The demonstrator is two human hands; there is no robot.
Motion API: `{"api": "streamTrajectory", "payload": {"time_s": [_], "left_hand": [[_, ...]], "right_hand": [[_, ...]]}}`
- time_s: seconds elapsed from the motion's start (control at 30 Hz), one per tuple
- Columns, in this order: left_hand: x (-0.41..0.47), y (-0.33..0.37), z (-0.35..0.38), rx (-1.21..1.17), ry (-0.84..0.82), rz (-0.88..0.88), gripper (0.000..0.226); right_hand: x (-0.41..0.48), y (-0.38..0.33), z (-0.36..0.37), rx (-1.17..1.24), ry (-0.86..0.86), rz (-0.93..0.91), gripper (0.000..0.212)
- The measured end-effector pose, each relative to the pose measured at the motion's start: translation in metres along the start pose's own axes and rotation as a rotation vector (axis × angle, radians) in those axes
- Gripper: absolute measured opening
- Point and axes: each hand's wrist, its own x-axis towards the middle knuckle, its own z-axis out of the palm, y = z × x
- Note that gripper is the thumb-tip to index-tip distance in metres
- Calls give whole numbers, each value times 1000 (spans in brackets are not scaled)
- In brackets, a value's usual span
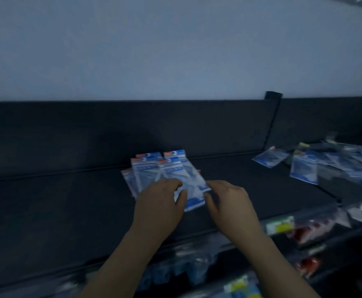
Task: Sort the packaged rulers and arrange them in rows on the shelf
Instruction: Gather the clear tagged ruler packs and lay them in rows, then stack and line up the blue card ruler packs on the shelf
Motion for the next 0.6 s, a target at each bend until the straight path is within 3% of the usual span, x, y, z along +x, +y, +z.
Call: {"api": "streamTrajectory", "payload": {"time_s": [0.4, 0.6], "left_hand": [[68, 148, 119, -30, -124, 229, 29], [138, 203, 173, -44, -204, 312, 27]], "right_hand": [[-28, 185, -73, -155, -43, 281, 41], [-13, 267, -88, -255, -23, 385, 25]]}}
